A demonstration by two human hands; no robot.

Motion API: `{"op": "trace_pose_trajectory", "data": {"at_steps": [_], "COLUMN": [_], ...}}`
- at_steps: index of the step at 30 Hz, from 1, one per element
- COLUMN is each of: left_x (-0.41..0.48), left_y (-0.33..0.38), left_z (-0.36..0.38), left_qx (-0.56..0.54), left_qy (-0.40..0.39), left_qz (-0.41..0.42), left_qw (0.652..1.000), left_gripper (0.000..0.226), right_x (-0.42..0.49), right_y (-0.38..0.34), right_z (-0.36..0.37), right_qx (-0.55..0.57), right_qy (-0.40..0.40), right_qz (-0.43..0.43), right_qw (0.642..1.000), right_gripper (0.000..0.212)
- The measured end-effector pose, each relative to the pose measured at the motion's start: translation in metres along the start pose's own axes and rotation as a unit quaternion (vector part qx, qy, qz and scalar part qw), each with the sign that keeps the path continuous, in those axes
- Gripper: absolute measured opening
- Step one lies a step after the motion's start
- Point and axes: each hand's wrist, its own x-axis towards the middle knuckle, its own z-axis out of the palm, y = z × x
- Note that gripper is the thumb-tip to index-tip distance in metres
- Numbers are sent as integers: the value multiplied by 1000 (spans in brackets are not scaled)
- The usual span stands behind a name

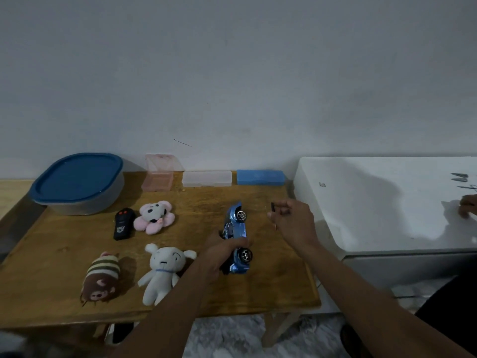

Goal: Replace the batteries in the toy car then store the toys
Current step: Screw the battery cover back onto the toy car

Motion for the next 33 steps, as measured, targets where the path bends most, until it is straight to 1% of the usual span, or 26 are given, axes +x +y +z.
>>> {"op": "trace_pose_trajectory", "data": {"at_steps": [3,6,7,9,10,13,17,19,22,24,28,33], "left_x": [8,16,21,30,32,36,43,48,56,60,69,72], "left_y": [-1,-6,-9,-18,-21,-32,-43,-50,-56,-57,-62,-60], "left_z": [10,20,23,28,31,38,46,49,52,54,58,60], "left_qx": [77,167,188,224,244,296,347,373,380,389,443,446], "left_qy": [56,105,119,145,164,236,298,316,342,346,345,350], "left_qz": [27,35,39,29,24,23,5,6,-26,-45,-71,-69], "left_qw": [995,980,974,963,955,925,889,872,859,853,824,821], "left_gripper": [55,48,54,78,85,87,89,93,98,98,96,98], "right_x": [0,2,2,5,6,8,13,16,24,28,34,36], "right_y": [10,20,24,31,35,46,57,61,67,69,73,77], "right_z": [-3,-7,-8,-11,-13,-17,-22,-24,-24,-23,-22,-21], "right_qx": [-8,-33,-52,-91,-113,-161,-183,-207,-252,-281,-315,-328], "right_qy": [-13,-23,-28,-40,-49,-78,-104,-125,-154,-170,-189,-183], "right_qz": [1,-14,-23,-43,-55,-104,-165,-182,-200,-219,-246,-261], "right_qw": [1000,999,998,994,991,978,964,953,934,919,897,889], "right_gripper": [21,18,19,21,22,24,23,20,14,15,17,18]}}
